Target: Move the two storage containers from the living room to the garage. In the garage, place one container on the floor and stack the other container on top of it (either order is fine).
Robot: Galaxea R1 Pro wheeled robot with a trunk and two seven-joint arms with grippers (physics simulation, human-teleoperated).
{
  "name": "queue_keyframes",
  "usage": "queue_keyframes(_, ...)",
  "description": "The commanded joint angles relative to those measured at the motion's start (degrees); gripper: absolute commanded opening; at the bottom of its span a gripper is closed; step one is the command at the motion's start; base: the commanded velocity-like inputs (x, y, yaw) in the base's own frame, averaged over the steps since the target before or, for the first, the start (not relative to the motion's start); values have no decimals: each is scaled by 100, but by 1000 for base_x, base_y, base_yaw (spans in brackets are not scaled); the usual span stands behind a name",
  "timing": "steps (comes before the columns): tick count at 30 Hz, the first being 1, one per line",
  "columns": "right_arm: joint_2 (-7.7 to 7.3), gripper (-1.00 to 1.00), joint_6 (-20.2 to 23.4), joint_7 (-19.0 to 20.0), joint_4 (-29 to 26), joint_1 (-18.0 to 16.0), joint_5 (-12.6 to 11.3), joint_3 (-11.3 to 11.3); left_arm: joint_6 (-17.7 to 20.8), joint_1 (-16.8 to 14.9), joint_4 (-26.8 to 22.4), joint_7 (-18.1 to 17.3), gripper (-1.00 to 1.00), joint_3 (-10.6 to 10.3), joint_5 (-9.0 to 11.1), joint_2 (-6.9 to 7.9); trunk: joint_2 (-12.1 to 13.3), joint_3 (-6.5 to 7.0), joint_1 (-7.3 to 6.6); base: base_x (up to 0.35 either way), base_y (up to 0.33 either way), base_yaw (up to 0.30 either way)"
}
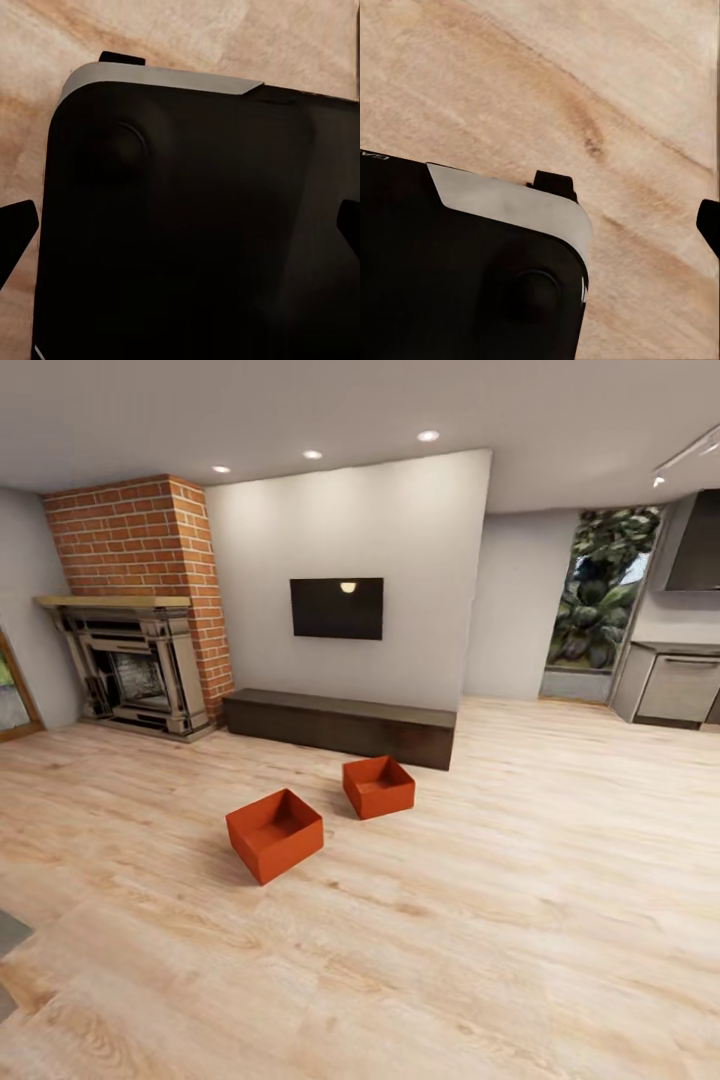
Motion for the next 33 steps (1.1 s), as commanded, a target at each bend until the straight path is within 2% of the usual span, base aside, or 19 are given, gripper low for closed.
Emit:
queue_keyframes(1, 3, 100, -32, 9, 17, -6, -50, 48, -8, -1, 1, -27, 100, 19, 47, -1, -2, -5, 3, 323, -123, 299)
queue_keyframes(12, -8, 100, -42, 53, 17, -6, -50, 46, -19, -1, 0, -28, 100, 19, 47, -1, -2, -5, 3, 314, -157, 256)
queue_keyframes(33, -6, 100, -55, 89, 17, -6, -10, 49, -42, -1, 4, -28, 100, 19, 47, -1, -2, -5, 3, 306, -174, 9)
